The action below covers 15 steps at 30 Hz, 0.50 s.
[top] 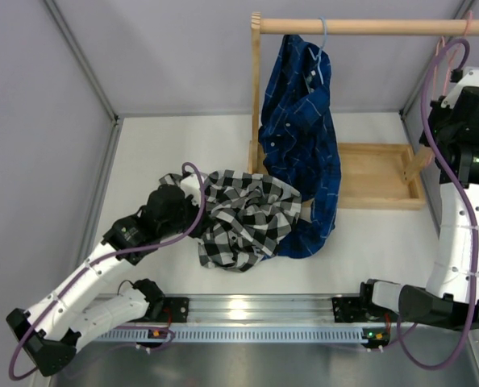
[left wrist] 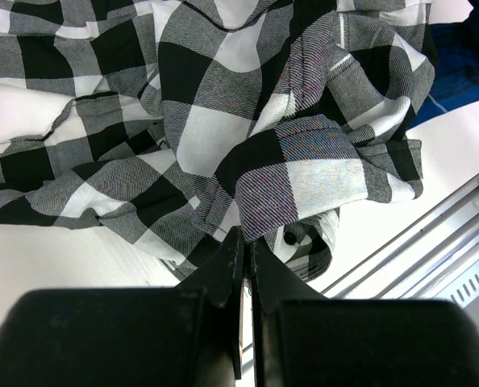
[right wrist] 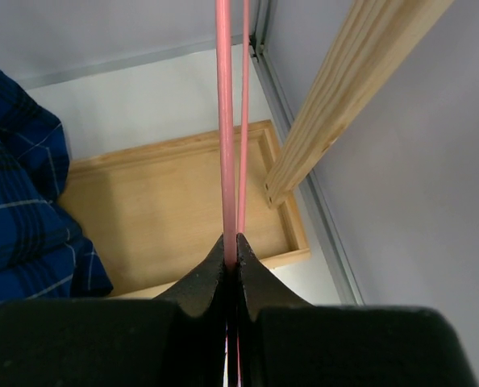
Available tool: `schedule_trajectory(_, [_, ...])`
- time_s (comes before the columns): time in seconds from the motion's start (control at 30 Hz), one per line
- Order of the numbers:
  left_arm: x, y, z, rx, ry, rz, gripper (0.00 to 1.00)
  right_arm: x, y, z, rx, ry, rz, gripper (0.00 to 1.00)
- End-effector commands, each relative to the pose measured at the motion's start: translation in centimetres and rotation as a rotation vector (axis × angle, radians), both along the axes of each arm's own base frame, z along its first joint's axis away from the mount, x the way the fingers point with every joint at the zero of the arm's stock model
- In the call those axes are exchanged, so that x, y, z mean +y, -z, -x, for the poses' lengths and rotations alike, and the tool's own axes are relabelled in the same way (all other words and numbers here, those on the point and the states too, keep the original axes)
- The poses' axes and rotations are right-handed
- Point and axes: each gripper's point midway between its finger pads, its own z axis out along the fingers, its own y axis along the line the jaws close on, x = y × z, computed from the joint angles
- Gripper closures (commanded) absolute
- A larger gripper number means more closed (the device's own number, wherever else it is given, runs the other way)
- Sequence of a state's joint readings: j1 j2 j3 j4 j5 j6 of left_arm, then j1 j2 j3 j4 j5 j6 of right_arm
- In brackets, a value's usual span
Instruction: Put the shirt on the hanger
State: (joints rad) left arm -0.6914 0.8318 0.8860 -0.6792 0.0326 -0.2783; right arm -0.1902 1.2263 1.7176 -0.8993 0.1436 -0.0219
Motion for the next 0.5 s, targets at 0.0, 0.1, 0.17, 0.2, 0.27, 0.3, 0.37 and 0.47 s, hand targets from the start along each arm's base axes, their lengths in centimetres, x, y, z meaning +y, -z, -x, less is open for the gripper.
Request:
schedule_trajectory(0.0, [-0.2,-1.6,-0.8,-0.065,-0.017,0.045,1.00,1.4,-5.9,0.1,-0.192,-0.066,0.009,1.00])
schedule_trajectory(0.1, [-0.5,-1.9,-0.6,-0.059,-0.008,0.061,1.00,2.3,-7.3,0.5,-0.232,-0.112,0.004,1.00])
schedule_trajectory(0.17, [-0.5,-2.1,-0.7,-0.056,-0.012,0.065,1.00,2.9,-7.7,0.7,-0.246,-0.142,-0.002,1.00])
schedule_trajectory(0.2, [-0.5,-2.2,-0.8,-0.059,-0.016,0.068,1.00,3.3,-7.8,0.8,-0.251,-0.165,-0.006,1.00])
schedule_trajectory(0.27, [-0.5,-2.7,-0.8,-0.066,-0.024,0.082,1.00,3.5,-7.8,1.0,-0.251,-0.181,-0.001,1.00])
schedule_trajectory(0.3, [-0.5,-2.9,-0.9,-0.072,-0.028,0.084,1.00,3.7,-7.6,1.3,-0.248,-0.186,0.002,1.00])
schedule_trajectory(0.37, [-0.4,-3.5,-1.1,-0.084,-0.039,0.091,1.00,4.0,-7.4,1.6,-0.247,-0.202,-0.005,1.00])
schedule_trajectory(0.47, [0.0,-4.2,-1.7,-0.097,-0.090,0.096,1.00,5.1,-6.8,3.1,-0.251,-0.242,-0.022,1.00])
